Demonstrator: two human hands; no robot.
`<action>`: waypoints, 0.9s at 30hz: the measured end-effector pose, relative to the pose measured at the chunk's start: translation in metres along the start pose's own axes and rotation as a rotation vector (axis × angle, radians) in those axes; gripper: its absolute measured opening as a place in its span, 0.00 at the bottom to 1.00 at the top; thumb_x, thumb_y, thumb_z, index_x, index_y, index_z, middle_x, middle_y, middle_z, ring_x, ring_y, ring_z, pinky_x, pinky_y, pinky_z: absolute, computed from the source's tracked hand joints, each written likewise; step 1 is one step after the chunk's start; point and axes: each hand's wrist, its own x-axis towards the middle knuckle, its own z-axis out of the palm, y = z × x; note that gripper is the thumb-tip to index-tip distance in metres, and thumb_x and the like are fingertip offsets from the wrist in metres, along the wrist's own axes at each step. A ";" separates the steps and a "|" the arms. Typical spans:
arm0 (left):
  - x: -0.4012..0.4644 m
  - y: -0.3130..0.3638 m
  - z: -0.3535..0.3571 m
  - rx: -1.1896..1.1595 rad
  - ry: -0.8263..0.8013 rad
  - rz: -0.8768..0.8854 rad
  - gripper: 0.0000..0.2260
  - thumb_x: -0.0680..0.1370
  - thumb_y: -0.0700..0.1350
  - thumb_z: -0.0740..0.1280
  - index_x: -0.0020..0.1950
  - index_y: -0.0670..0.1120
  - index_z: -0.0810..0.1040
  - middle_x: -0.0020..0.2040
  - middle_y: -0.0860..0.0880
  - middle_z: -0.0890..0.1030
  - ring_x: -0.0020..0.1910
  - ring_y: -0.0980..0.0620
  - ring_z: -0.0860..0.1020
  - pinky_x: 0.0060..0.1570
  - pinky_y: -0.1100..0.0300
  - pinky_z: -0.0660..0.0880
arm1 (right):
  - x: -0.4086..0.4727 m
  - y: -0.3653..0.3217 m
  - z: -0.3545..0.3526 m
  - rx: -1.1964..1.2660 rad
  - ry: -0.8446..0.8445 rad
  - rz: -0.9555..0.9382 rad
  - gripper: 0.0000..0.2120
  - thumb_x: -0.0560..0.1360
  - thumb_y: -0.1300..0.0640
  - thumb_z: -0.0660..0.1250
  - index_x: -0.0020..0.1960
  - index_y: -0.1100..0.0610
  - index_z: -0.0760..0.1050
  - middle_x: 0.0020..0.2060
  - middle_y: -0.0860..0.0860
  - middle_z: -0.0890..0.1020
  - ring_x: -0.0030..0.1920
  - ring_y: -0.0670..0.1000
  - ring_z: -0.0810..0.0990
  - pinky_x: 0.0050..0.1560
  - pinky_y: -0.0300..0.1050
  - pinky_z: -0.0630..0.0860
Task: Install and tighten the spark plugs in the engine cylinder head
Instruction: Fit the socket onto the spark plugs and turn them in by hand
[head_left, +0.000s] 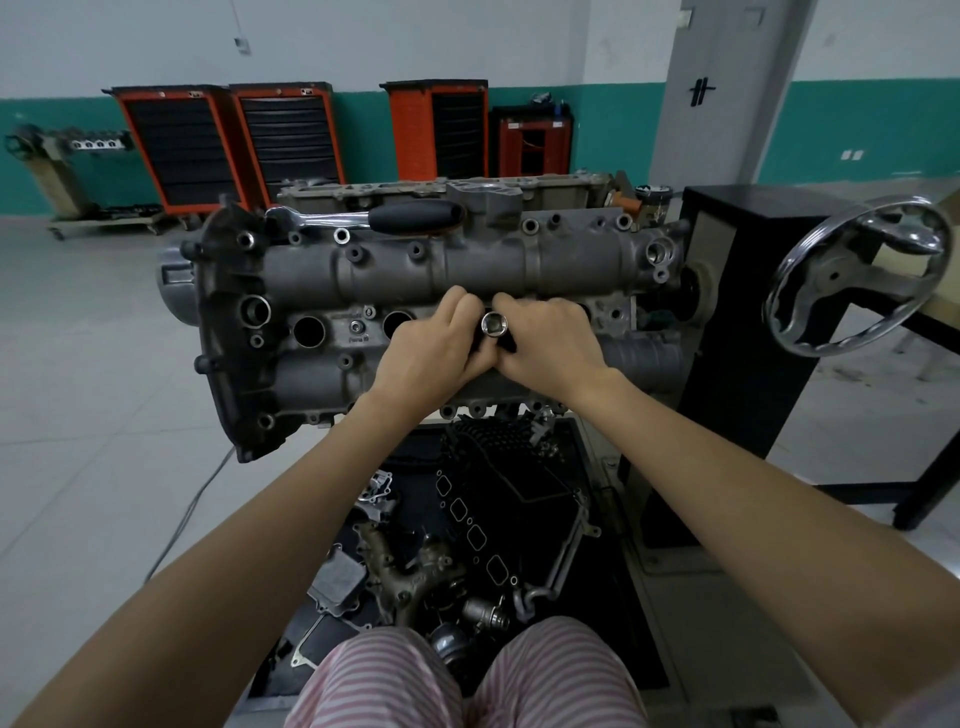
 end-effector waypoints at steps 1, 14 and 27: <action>0.000 0.000 0.000 0.003 0.001 0.000 0.18 0.76 0.49 0.57 0.40 0.34 0.74 0.37 0.38 0.75 0.21 0.41 0.71 0.18 0.58 0.63 | 0.000 0.000 0.000 0.005 -0.003 -0.013 0.09 0.62 0.60 0.71 0.35 0.62 0.72 0.26 0.57 0.78 0.25 0.60 0.76 0.27 0.44 0.68; -0.001 -0.002 0.001 -0.011 0.006 0.024 0.18 0.76 0.48 0.57 0.40 0.33 0.75 0.38 0.37 0.75 0.21 0.40 0.71 0.16 0.56 0.66 | 0.019 0.017 -0.007 -0.025 -0.331 -0.209 0.10 0.71 0.54 0.63 0.46 0.62 0.72 0.39 0.58 0.80 0.41 0.62 0.78 0.35 0.49 0.66; 0.001 -0.009 0.008 0.100 0.106 0.039 0.18 0.74 0.53 0.61 0.32 0.41 0.71 0.26 0.46 0.74 0.22 0.45 0.74 0.22 0.63 0.58 | 0.009 0.016 -0.006 0.126 -0.221 -0.134 0.05 0.68 0.63 0.68 0.35 0.63 0.74 0.30 0.59 0.79 0.31 0.62 0.77 0.30 0.46 0.67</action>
